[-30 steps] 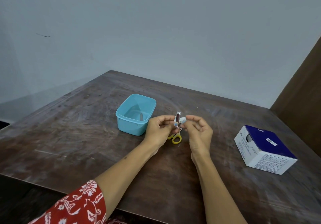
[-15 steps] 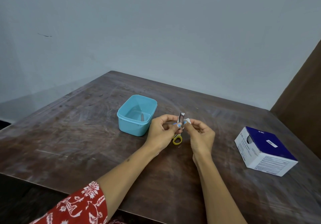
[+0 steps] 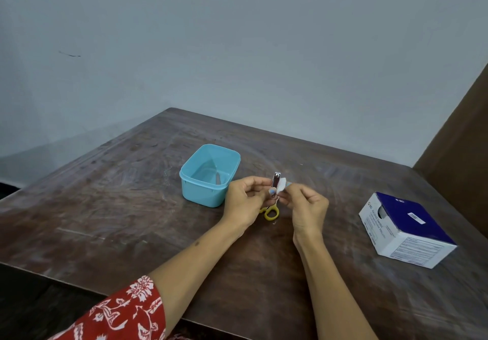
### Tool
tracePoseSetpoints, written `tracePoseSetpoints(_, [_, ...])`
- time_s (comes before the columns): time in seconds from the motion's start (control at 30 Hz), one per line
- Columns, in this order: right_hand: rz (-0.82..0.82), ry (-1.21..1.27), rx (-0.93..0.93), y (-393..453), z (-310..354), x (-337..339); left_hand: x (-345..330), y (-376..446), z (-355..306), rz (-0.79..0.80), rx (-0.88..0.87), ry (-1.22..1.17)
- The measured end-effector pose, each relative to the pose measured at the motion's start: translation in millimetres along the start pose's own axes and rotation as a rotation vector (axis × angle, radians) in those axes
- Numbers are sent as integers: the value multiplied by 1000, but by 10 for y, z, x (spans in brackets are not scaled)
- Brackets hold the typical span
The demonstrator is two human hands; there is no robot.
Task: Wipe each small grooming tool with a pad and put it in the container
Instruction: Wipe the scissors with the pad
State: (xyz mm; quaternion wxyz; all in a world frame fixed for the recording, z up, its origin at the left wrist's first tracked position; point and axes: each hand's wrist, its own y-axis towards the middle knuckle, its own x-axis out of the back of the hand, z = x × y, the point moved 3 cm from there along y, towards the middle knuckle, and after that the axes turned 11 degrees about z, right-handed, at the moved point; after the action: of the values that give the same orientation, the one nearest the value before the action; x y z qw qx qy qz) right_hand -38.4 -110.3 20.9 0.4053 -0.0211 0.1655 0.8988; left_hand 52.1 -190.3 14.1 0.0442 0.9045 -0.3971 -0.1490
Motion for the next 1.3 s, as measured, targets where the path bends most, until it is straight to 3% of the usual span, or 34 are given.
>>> tracePoseSetpoints(0.17, [82,-18,68,-36,50,-37,-7,-17,-17,32,-27,52])
tracePoseSetpoints(0.37, [24,-117,90,-25,50,-15,11,-27,-12,-1,-25,90])
tracePoseSetpoints(0.57, [82,-149,5,-34,-6,-24,36,-27,-14,-43,-48,159])
tracePoseSetpoints(0.77, [33,-100,20,-14,16,-9,29,-16,-11,-60,-26,204])
tracePoseSetpoints(1.07, [148,-129,-41,-13,-48,-53,57,-32,-37,-84,-58,254])
tracePoseSetpoints(1.3, [98,-134,-31,7,-86,-73,34,-43,-42,-85,-61,271])
